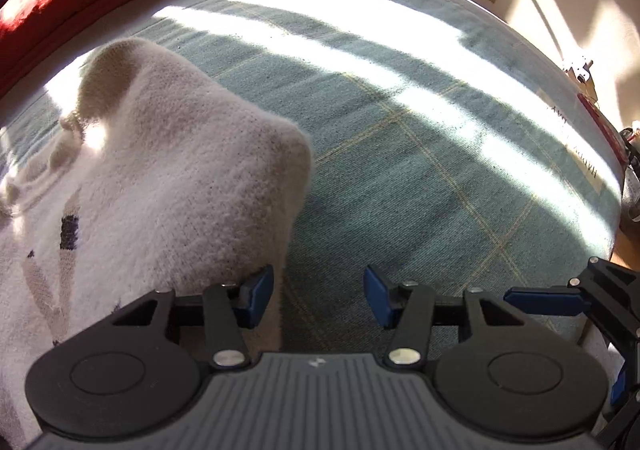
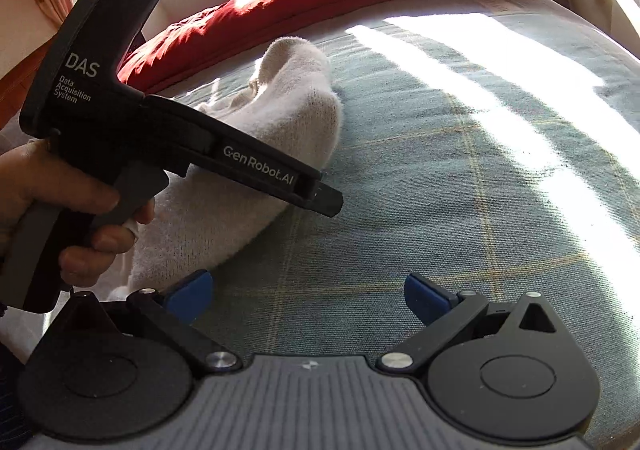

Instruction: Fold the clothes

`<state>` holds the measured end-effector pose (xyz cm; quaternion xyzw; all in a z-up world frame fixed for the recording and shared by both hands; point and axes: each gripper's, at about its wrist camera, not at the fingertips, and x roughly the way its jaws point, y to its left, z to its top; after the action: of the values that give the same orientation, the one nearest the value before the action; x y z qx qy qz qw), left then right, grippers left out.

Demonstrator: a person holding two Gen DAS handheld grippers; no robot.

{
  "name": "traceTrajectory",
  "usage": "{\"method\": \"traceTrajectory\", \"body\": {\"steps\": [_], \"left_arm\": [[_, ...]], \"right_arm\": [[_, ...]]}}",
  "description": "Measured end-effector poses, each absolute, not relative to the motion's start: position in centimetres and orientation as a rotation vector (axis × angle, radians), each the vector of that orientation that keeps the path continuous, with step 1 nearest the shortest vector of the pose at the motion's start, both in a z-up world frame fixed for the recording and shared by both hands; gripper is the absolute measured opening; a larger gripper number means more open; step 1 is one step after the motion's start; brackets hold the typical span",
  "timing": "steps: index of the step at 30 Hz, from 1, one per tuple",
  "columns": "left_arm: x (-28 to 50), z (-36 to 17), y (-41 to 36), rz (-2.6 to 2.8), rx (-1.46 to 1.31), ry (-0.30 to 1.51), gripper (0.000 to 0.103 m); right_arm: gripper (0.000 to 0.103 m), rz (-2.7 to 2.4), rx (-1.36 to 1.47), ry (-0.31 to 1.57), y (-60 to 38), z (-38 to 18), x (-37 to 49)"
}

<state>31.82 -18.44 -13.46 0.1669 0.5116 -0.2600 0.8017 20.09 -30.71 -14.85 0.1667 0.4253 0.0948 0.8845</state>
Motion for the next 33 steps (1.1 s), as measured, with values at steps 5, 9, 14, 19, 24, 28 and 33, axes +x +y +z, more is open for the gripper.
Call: {"method": "traceTrajectory", "body": {"steps": [5, 9, 14, 19, 24, 28, 33], "left_arm": [[32.7, -12.3, -14.9, -0.49, 0.326, 1.073, 0.023], [32.9, -11.9, -13.0, -0.472, 0.344, 1.067, 0.016], [32.2, -11.1, -11.5, -0.484, 0.335, 1.039, 0.011], [30.8, -9.6, -9.7, -0.54, 0.295, 1.03, 0.016], [28.2, -7.4, -7.7, -0.572, 0.279, 0.975, 0.049], [26.0, -6.4, -5.4, -0.53, 0.346, 0.895, 0.067], [24.5, -7.6, -2.1, -0.486, 0.33, 0.909, 0.076]], "right_arm": [[0.103, 0.189, 0.371, 0.882, -31.3, -14.9, 20.2], [0.103, 0.198, 0.378, 0.876, -31.0, -14.9, 20.2], [0.103, 0.278, 0.413, 0.845, -30.6, -14.9, 20.9], [0.085, 0.435, 0.539, 0.855, -29.5, -16.2, 23.1], [0.064, 0.491, 0.601, 0.921, -27.2, -18.2, 25.5], [0.06, 0.522, 0.664, 0.935, -26.9, -18.9, 26.6], [0.062, 0.558, 0.879, 0.977, -27.2, -20.8, 28.3]]}}
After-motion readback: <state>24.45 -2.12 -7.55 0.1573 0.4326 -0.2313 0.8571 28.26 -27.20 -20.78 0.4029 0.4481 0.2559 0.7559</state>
